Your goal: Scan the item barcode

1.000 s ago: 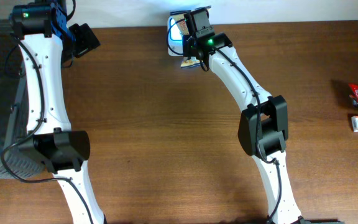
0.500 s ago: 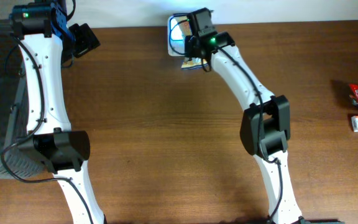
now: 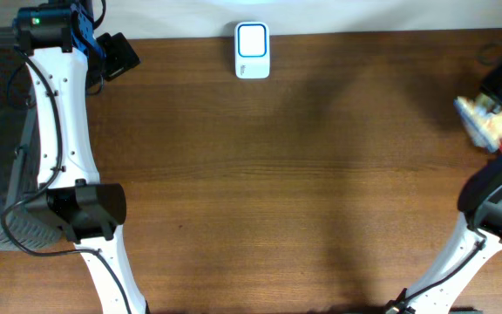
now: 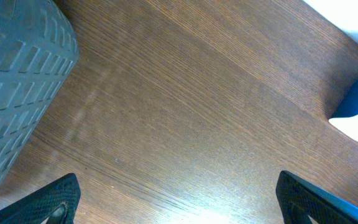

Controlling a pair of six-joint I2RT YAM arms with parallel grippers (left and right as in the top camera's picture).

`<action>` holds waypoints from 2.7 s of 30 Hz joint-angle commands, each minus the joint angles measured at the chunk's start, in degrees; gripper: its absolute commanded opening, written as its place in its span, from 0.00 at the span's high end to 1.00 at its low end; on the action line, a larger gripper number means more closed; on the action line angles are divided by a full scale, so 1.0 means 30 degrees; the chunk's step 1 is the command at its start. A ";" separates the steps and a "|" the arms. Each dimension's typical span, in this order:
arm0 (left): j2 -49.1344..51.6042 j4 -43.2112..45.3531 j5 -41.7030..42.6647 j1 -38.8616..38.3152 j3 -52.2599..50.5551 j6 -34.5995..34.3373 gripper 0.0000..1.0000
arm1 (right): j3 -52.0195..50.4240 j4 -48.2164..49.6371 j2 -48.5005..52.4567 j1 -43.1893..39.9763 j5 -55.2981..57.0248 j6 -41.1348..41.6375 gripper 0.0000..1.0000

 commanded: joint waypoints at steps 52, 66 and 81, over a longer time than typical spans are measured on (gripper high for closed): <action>-0.0423 0.0015 0.0058 0.0029 0.0262 -0.0168 0.01 | -2.2811 -0.0299 -3.0337 0.9828 -0.9187 -0.7956 0.02; -0.0423 0.0015 0.0058 0.0029 0.0262 -0.0168 0.01 | -3.9291 1.8156 -4.3626 0.9836 -0.9930 -0.9785 0.02; -0.0423 0.0015 0.0051 0.0029 0.0262 -0.0168 0.01 | -4.3087 2.2877 -4.3626 0.9814 -0.6681 -0.9777 0.01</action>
